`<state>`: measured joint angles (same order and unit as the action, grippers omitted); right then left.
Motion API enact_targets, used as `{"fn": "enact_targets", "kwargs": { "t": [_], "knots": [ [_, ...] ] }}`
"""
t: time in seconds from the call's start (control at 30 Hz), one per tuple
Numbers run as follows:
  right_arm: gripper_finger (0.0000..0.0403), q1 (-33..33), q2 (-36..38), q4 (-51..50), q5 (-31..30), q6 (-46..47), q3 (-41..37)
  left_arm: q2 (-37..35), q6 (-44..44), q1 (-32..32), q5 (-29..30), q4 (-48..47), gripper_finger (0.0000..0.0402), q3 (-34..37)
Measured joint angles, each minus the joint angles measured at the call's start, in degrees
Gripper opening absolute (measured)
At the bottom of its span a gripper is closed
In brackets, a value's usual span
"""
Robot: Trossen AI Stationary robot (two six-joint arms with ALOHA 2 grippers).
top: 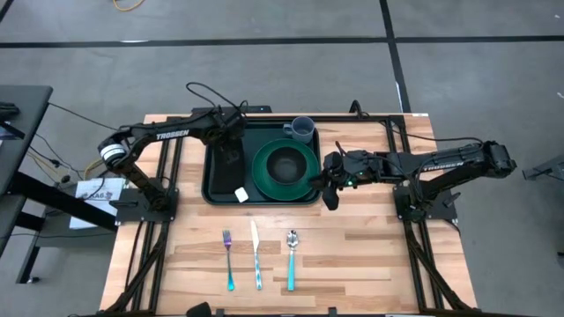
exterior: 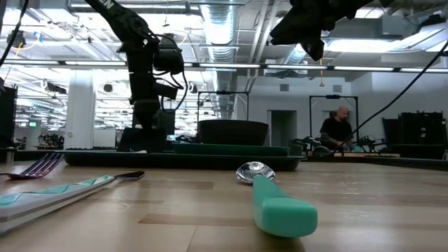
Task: Set up tray
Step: Put the black napkin on the black serving tray to the left of the green plate, then put the purple fork on the black napkin on the black serving tray
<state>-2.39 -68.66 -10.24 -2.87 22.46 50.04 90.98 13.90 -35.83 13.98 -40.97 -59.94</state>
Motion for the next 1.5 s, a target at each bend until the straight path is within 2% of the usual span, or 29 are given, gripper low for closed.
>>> {"fn": "enact_targets", "kwargs": {
  "t": [0.17, 0.5, 0.67, 0.83, 1.03, 1.2, 1.37, 1.5],
  "knots": [
    [0.0064, 0.00, 0.00, 0.00, 0.00, -0.08, 0.00, -0.02, 0.64, 0.00, -0.64, 0.00, 0.0055, 0.00],
    [0.0064, 0.31, 0.00, -0.02, 0.00, -0.52, 0.00, -0.04, 0.62, 0.00, 1.88, -0.01, 0.0141, 0.00],
    [0.0064, 0.28, 0.00, -0.28, 0.04, -0.59, 0.00, -0.04, -1.79, 0.01, 1.21, -3.27, 0.0157, -1.48],
    [0.0064, 0.28, 0.00, -1.05, 0.06, 0.51, 0.00, -0.07, -7.46, 0.02, -6.47, -11.17, 0.0155, -5.40],
    [0.0064, 0.14, 0.00, -4.19, 3.85, 5.01, 0.00, -0.18, -16.41, 0.75, -21.41, -21.52, 0.0144, -11.09],
    [0.0064, -1.46, 0.00, -7.45, 4.63, 6.51, 0.00, -1.09, -26.76, 4.80, -33.13, -25.66, 0.0137, -12.68],
    [0.0064, -3.48, 0.00, -11.70, 4.87, 7.55, 0.00, -3.34, -34.38, 13.68, -34.35, -29.63, 0.0135, -12.70],
    [0.0064, -5.35, 0.00, -14.30, 6.31, 7.63, 0.00, -5.17, -44.32, 22.03, -29.44, -32.31, 0.0135, -12.70]
  ]
}}
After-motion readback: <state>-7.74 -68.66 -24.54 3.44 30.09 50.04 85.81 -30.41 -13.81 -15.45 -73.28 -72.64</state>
